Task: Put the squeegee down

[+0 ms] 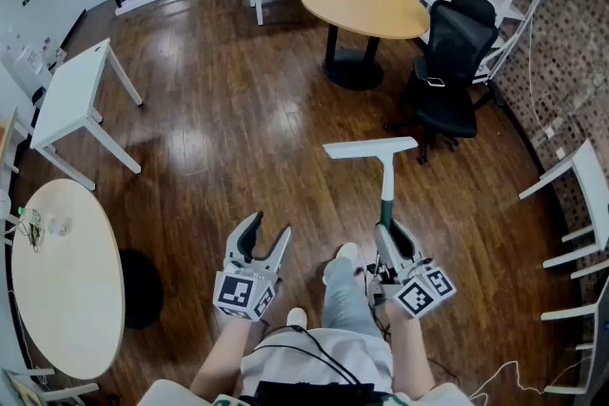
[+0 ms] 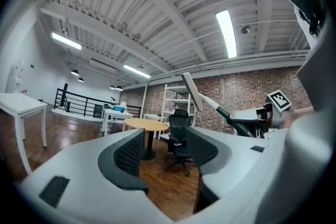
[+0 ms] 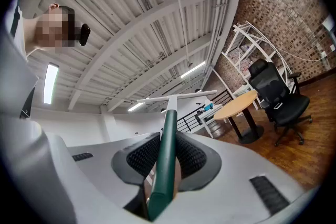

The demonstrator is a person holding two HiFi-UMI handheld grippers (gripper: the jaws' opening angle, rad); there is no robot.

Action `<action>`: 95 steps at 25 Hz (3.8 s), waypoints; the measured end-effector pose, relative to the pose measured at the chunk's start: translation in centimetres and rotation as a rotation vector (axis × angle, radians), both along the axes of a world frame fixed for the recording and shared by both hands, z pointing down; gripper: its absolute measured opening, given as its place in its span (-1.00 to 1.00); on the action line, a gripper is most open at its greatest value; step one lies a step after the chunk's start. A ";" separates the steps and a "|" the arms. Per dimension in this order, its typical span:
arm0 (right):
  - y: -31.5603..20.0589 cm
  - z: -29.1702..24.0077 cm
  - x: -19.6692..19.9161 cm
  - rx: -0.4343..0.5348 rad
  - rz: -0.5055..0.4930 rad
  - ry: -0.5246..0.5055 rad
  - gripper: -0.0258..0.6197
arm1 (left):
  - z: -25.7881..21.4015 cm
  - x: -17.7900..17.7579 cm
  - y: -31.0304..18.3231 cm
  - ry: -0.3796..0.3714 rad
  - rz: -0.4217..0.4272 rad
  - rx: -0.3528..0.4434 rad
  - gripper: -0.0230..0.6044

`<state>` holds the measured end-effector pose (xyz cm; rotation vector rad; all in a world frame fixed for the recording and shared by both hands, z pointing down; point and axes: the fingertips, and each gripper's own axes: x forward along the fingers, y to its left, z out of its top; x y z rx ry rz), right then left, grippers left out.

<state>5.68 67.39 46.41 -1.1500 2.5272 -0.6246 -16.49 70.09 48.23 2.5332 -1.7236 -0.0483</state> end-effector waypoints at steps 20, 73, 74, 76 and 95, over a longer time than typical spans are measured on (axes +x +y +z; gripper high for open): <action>-39.1 1.1 14.8 -0.006 0.012 -0.087 -0.56 | -2.4 15.6 -39.1 -0.036 0.017 -0.036 -0.19; -141.4 25.2 21.2 -0.383 0.098 0.320 -0.56 | 7.6 25.9 -135.6 -0.074 0.174 -0.234 -0.19; -143.1 26.4 21.2 -0.405 0.100 0.342 -0.56 | 8.0 25.5 -136.3 -0.077 0.167 -0.248 -0.19; -146.3 28.8 21.1 -0.447 0.104 0.397 -0.56 | 8.7 24.5 -137.6 -0.069 0.151 -0.274 -0.18; -151.8 23.8 19.2 -0.252 0.205 0.430 0.12 | 8.5 18.9 -144.6 -0.047 0.231 -0.242 -0.18</action>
